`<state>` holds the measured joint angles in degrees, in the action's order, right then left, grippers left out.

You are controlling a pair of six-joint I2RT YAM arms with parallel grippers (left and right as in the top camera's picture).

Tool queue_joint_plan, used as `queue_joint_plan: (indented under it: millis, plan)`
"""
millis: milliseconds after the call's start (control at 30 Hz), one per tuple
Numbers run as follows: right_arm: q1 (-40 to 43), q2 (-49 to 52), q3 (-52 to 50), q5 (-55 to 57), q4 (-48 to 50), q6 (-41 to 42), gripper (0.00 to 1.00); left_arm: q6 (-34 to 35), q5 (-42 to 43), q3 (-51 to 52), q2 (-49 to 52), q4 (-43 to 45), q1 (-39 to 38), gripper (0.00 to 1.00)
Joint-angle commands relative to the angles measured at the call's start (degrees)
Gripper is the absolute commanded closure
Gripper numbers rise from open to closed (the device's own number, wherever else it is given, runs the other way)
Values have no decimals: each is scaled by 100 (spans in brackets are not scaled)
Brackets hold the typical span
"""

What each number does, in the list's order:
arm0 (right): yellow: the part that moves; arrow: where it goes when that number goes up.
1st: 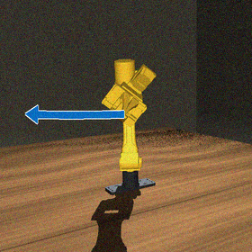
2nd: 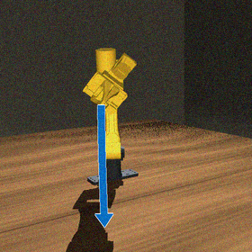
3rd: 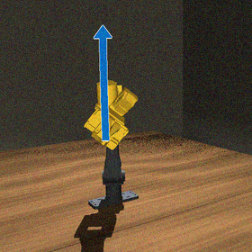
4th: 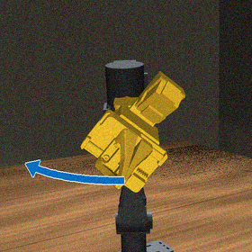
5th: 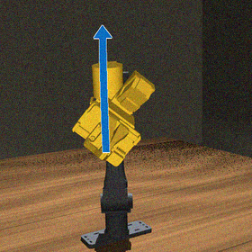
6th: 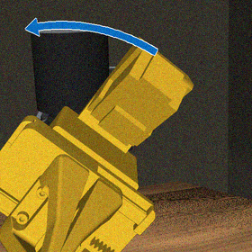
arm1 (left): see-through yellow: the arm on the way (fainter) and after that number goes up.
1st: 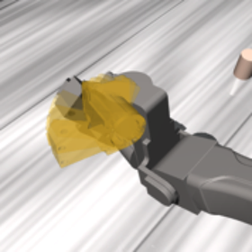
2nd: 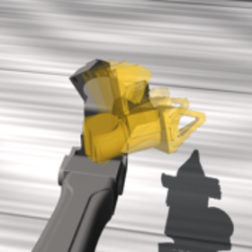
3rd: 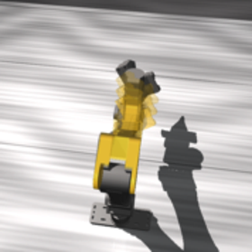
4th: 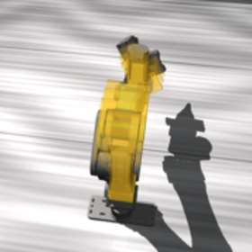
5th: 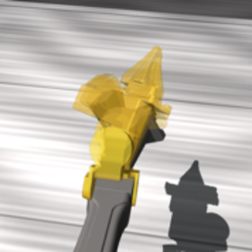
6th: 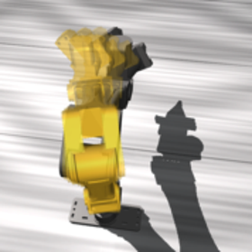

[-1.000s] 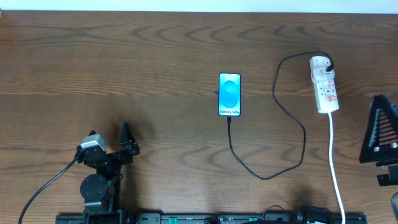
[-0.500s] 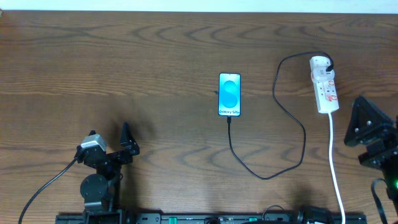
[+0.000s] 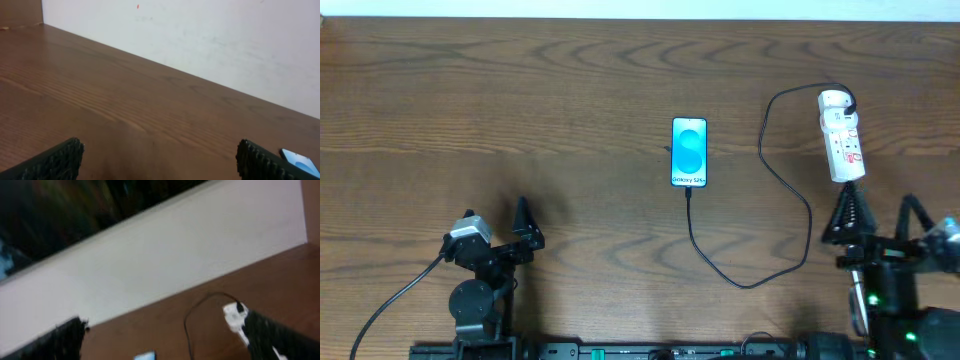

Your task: Plug charger to phone and switch on socket

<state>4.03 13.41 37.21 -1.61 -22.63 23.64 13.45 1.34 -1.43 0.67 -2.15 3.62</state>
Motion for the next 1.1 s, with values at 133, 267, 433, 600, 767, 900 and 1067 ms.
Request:
queue_joint_plan:
  millis: [133, 267, 433, 600, 767, 900, 1067]
  plan:
    - [-39, -994, -1784, 63, 538, 284, 1, -57, -68, 120, 4, -186, -26, 2]
    - [-39, -1325, -2562, 131, 1128, 310, 1, -57, -68, 120, 4, -186, -26, 2]
    - [-39, -1311, -3171, 177, 1703, 308, 1, -57, -68, 120, 4, -186, -26, 2]
    - [-39, -1314, -3563, 387, 1919, 308, 1, -57, -68, 120, 4, -186, -26, 2]
    - [-37, -1314, -3694, 444, 1864, -140, 1, -57, -68, 120, 4, -186, -26, 2]
    - [-52, -1314, -3696, 127, 1838, -1329, 1, -57, -68, 120, 4, -186, -26, 2]
    - [-227, -1314, -3696, 131, 1838, -2109, 1, -57, -68, 120, 4, -186, -26, 2]
